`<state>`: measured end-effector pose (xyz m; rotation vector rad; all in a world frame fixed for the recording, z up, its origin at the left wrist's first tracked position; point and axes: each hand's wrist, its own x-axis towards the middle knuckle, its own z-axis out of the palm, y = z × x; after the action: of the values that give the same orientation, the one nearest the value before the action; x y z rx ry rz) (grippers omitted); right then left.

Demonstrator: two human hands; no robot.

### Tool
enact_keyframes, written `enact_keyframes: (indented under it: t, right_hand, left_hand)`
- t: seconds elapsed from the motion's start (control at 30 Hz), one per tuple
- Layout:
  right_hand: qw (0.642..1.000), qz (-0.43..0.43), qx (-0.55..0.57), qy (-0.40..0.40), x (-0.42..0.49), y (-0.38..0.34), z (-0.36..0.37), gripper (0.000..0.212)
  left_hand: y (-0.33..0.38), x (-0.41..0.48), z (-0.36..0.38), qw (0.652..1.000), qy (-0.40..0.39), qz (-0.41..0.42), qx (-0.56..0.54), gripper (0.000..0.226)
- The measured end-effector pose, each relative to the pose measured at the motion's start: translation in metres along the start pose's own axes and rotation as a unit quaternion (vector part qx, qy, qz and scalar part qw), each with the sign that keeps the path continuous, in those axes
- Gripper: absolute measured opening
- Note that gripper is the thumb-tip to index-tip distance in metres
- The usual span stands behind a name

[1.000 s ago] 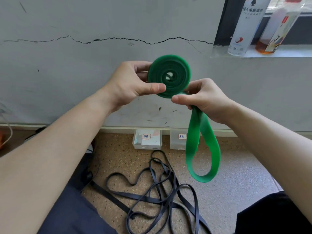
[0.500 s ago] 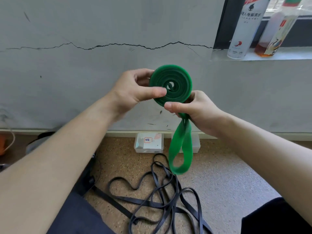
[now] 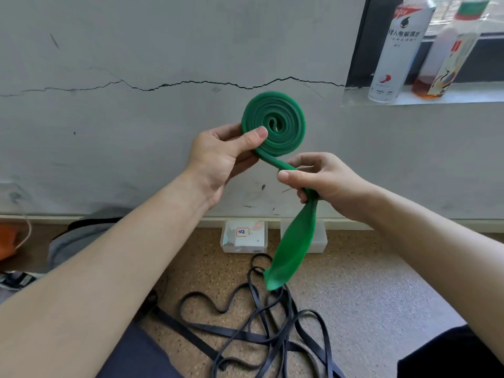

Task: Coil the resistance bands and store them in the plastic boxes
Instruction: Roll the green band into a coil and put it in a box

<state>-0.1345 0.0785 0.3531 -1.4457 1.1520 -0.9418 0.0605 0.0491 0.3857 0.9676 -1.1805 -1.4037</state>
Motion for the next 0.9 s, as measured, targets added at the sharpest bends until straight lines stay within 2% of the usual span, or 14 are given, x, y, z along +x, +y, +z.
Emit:
enact_keyframes:
  t: [0.2,0.3,0.4,0.47,0.53,0.63,0.73,0.83,0.9]
  right_hand:
    - [1.000,0.003,-0.012,-0.024,0.003,0.003,-0.019,0.045]
    - [1.000,0.009,0.007,-0.027,0.007,0.006,-0.020,0.030]
    - [0.999,0.003,0.015,-0.036,0.011,0.011,-0.018,0.033]
    - [0.997,-0.008,0.057,-0.042,0.013,0.012,-0.013,0.023]
    - [0.992,-0.025,0.119,-0.023,0.014,0.011,-0.002,0.016]
    - [0.983,-0.041,0.180,0.022,0.015,0.009,0.017,0.017]
    - [0.983,-0.033,0.177,0.040,0.016,0.009,0.024,0.015]
    - [0.994,-0.049,0.102,0.000,0.015,0.008,0.014,0.008]
    - [0.996,-0.065,0.054,-0.040,0.016,0.007,0.004,0.021]
  left_hand:
    - [0.002,0.002,-0.005,0.987,-0.068,-0.003,0.144,0.030]
    - [0.008,0.004,-0.004,0.971,-0.100,0.016,0.219,0.035]
    - [0.011,0.006,-0.001,0.957,-0.110,0.052,0.264,0.031]
    - [0.006,0.007,-0.001,0.973,-0.079,0.055,0.211,0.028]
    - [-0.005,0.003,0.004,0.994,-0.045,0.033,0.095,0.027]
    - [-0.023,-0.005,0.022,0.998,-0.038,0.001,-0.044,0.018]
    - [-0.024,-0.005,0.023,0.998,-0.020,0.003,-0.063,0.016]
    - [-0.016,-0.002,0.011,0.999,-0.024,-0.003,-0.025,0.028]
    - [-0.011,0.000,0.004,0.999,-0.030,-0.006,0.024,0.034]
